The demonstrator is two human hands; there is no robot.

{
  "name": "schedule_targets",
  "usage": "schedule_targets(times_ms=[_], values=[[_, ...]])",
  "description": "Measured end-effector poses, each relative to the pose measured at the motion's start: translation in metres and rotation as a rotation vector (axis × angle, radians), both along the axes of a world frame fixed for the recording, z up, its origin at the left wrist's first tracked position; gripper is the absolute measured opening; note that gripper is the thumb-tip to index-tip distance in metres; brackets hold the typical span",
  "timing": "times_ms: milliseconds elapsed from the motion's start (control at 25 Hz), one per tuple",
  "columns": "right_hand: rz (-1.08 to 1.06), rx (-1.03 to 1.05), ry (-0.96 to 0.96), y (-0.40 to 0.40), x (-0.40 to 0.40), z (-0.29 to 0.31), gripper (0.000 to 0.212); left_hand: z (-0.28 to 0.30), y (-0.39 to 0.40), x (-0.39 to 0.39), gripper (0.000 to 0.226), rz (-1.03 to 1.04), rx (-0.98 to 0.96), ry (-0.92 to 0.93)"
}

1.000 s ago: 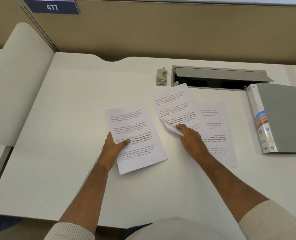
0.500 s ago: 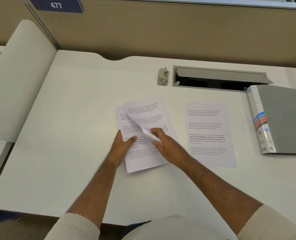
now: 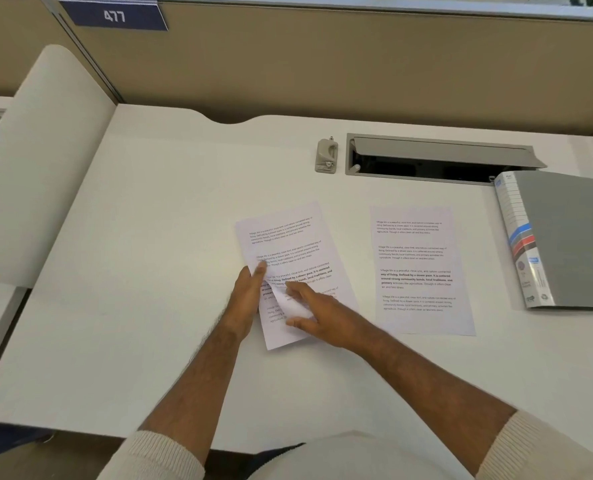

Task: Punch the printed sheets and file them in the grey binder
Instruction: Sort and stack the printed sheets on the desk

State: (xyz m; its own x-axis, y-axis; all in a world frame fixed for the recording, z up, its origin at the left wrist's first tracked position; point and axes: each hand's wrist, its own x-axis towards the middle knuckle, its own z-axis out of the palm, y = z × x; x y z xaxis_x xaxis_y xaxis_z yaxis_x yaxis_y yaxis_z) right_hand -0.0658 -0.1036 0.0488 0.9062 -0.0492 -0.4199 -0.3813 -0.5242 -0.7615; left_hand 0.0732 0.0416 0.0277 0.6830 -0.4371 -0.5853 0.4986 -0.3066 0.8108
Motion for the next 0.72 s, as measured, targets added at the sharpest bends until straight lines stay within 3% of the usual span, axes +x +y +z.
schedule_targets(times_ms=[120,200,320,440,480,560,640,720], values=[[0.001,0.034,0.059,0.002,-0.005,0.001,0.076,-0.008,0.005,0.000,0.044,-0.037,0.078,-0.056],[-0.054,0.064,0.028,-0.003,-0.008,0.005,0.065,-0.005,0.007,-0.001,0.050,-0.056,0.084,-0.069],[-0.265,-0.025,-0.119,-0.020,-0.014,0.003,0.050,0.004,0.010,-0.004,0.049,-0.098,0.078,-0.090],[-0.537,-0.156,-0.122,-0.048,-0.022,-0.002,0.066,0.017,0.021,-0.008,0.045,-0.218,0.062,-0.103],[-0.619,-0.110,-0.072,-0.055,-0.026,0.000,0.074,0.023,0.024,-0.011,0.044,-0.267,0.051,-0.104],[-0.751,0.198,-0.001,-0.067,-0.033,0.010,0.074,0.035,0.028,-0.016,0.043,-0.340,0.016,-0.109],[-0.785,0.492,0.027,-0.073,-0.041,0.023,0.055,0.046,0.027,-0.023,0.042,-0.381,-0.024,-0.127],[-0.786,0.510,-0.059,-0.073,-0.046,0.037,0.039,0.058,0.025,-0.027,0.040,-0.388,-0.052,-0.177]])
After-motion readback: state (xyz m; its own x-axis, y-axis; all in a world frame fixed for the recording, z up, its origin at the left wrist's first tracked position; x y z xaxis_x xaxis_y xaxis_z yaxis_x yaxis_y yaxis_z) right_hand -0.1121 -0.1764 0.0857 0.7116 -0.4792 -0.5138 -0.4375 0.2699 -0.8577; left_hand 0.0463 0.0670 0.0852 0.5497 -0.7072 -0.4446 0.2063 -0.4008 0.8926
